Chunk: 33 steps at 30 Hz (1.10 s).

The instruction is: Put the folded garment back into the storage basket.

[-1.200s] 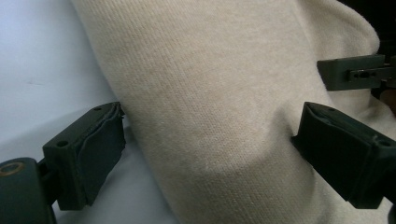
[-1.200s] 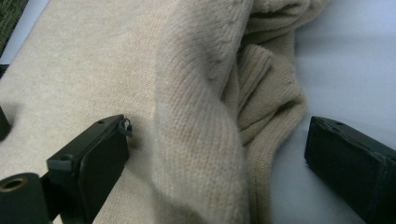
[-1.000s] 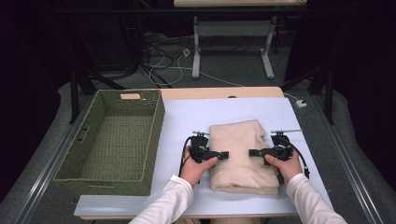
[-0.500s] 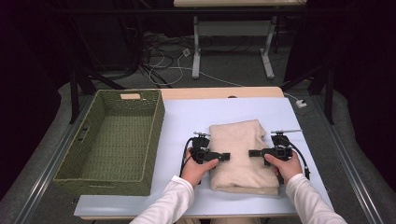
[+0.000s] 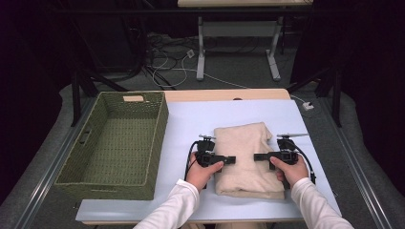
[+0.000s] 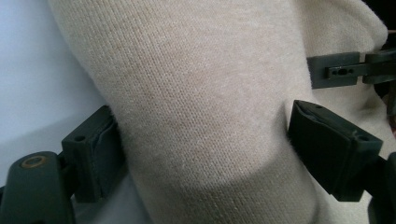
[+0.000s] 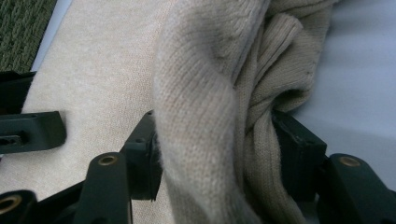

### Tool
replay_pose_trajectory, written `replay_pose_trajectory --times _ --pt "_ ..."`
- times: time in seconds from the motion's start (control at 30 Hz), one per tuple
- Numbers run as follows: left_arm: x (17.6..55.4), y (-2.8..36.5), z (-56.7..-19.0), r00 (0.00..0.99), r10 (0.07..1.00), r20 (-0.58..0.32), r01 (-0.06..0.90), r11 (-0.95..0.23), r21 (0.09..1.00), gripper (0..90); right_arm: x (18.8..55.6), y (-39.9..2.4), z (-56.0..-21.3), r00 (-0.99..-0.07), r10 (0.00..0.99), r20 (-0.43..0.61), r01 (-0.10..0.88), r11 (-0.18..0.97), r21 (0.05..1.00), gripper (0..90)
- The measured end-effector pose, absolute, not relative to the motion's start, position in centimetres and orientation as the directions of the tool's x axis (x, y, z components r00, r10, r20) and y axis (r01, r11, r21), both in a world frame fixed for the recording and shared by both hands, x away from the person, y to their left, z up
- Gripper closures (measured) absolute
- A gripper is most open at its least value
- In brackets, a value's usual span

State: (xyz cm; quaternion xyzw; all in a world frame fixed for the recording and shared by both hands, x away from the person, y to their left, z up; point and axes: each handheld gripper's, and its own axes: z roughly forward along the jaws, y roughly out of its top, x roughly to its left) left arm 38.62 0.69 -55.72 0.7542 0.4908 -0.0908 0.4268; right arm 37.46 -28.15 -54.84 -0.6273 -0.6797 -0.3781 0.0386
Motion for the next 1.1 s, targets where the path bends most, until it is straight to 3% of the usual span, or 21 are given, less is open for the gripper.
replay_pose_trajectory --times 0.47,1.1 --pt "38.64 0.77 -55.70 0.482 0.654 -0.583 0.832 -0.132 0.539 19.1 37.42 -28.09 -54.66 -0.155 0.800 0.579 0.903 -0.122 0.411 54.0" --pt "38.31 0.62 -55.26 0.450 0.673 -0.587 0.840 -0.096 0.534 39.0 36.94 -27.69 -54.48 -0.121 0.807 0.578 0.893 -0.166 0.419 59.7"
